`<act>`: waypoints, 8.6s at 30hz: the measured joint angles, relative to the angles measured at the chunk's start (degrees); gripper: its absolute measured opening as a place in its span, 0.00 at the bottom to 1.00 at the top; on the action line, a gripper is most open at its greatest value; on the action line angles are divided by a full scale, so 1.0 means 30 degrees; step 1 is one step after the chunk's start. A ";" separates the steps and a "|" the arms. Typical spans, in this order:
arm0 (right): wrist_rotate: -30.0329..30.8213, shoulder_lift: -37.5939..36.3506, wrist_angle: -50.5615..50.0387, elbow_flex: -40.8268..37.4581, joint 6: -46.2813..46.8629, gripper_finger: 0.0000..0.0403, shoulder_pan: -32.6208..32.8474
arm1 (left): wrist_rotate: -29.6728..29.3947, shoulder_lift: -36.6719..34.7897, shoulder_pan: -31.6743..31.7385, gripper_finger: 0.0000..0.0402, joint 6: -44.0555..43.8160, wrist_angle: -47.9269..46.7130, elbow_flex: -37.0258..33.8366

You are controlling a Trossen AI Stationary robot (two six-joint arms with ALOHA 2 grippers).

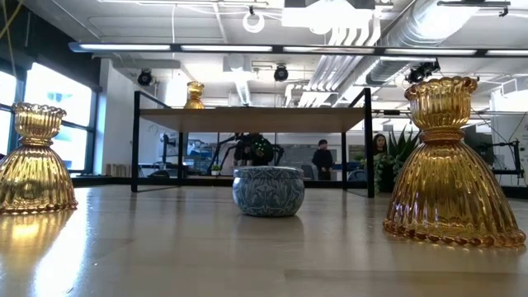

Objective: Pick & Place candle stick holders
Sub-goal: Put the pink scented candle on the shelf

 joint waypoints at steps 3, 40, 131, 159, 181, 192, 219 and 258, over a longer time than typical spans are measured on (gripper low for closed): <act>-0.0725 0.0792 -0.0247 0.0390 0.1001 0.46 0.0002 | -0.0105 -0.0329 -0.0098 0.77 -0.0335 0.0041 -0.0981; -1.2841 0.4852 -0.5512 0.0083 0.4400 0.63 -1.4080 | 0.0669 -0.9748 -0.0076 0.77 0.1676 1.4066 -1.7402; -1.7251 0.5869 0.9043 -1.1544 0.0495 0.63 -1.7609 | 0.1808 -0.9748 -0.0069 0.77 0.2178 1.4977 -1.9619; -1.7899 0.5869 1.0378 -1.1544 0.0487 0.63 -1.7602 | 0.1800 -0.9741 -0.0069 0.77 0.2171 1.4856 -1.9823; -1.9986 0.5818 0.8947 -1.1325 0.4866 0.67 -1.8775 | 0.2605 -0.9741 -0.0069 0.77 0.2082 1.4871 -1.9837; -2.0515 0.5825 0.9710 -1.1325 0.6003 0.67 -1.8731 | 0.2675 -0.9741 -0.0076 0.77 0.2095 1.4871 -1.9837; -2.0946 0.5833 1.0638 -1.1332 1.0368 0.67 -1.8724 | 0.2667 -0.9741 -0.0076 0.77 0.2171 1.4864 -1.9837; -2.4315 0.5825 0.9708 -1.1331 0.8459 0.70 -1.8023 | 0.2657 -0.9744 -0.0076 0.77 0.2171 1.4864 -1.9837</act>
